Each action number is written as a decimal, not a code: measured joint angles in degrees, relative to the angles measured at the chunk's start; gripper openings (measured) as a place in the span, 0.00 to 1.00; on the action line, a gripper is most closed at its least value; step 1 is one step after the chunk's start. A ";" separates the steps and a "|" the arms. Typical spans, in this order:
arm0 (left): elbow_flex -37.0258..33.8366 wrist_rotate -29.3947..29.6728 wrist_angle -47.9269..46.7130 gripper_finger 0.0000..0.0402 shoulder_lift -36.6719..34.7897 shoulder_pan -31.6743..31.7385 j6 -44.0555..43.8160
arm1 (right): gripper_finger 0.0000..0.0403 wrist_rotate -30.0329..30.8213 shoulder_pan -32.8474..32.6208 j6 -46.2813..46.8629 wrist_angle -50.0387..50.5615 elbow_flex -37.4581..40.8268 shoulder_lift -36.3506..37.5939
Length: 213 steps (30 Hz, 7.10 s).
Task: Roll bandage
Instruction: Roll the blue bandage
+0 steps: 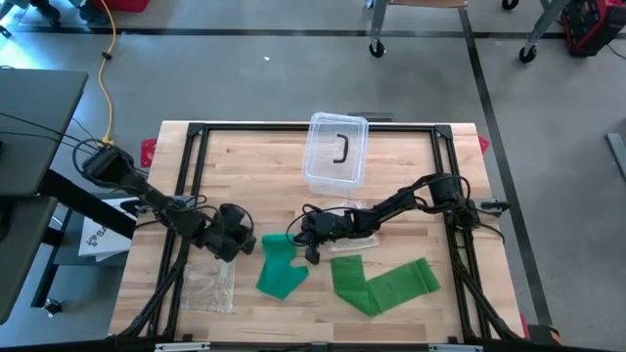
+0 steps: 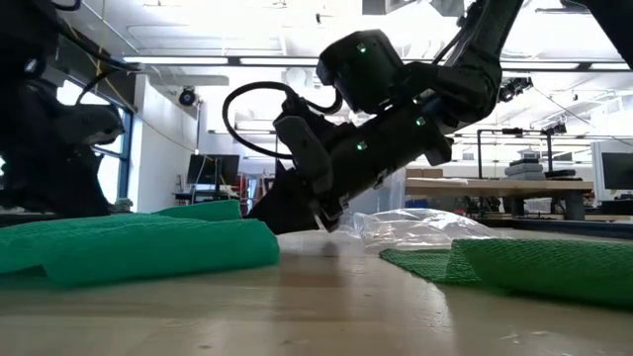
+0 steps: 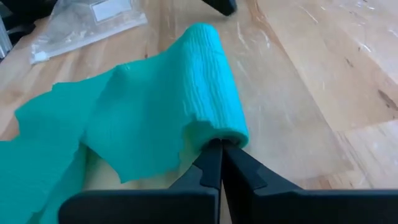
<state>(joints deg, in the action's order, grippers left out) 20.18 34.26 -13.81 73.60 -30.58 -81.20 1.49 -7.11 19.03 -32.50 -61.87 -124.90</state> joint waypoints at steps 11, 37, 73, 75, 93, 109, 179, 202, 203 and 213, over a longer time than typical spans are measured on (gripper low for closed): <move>-0.02 -0.11 23.17 0.00 11.24 2.92 10.29 | 0.00 1.70 -0.02 -1.53 -1.82 0.02 0.00; 1.55 -9.52 7.42 0.00 0.70 5.46 10.07 | 0.09 -3.88 -0.01 -4.62 -2.40 0.00 -0.04; -0.63 -5.59 9.45 0.00 2.04 1.28 2.87 | 0.01 -4.99 0.01 -2.82 -5.36 -0.04 -2.60; -0.19 -8.92 3.66 0.00 -2.12 0.87 2.18 | 0.01 -5.36 0.01 -2.85 -5.34 -0.04 -2.58; 0.13 -4.27 23.19 0.00 10.51 -4.48 -6.76 | 0.00 -6.42 -0.01 -4.04 -5.98 0.17 -2.64; 0.22 1.38 21.30 0.00 10.91 -2.65 -7.75 | 0.00 -9.07 -0.07 0.17 -8.53 -0.07 -0.13; 15.98 14.33 -17.49 0.00 -10.05 -9.73 9.48 | 0.00 21.06 -5.56 -20.21 -17.58 3.92 8.61; 15.11 14.96 -10.14 0.00 -6.17 -6.21 13.67 | 0.00 12.91 -3.76 -13.69 -43.98 20.13 13.35; 15.11 14.19 -9.95 0.00 -5.24 -6.03 13.08 | 0.00 12.64 -3.75 -13.89 -41.51 20.16 14.20; 15.11 6.62 0.86 0.00 7.77 -0.48 16.68 | 0.00 8.51 -4.01 -11.87 6.77 20.37 32.44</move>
<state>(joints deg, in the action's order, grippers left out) 35.29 40.88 -12.95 81.37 -31.06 -64.52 10.00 -11.11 7.16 -25.73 -41.50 -92.46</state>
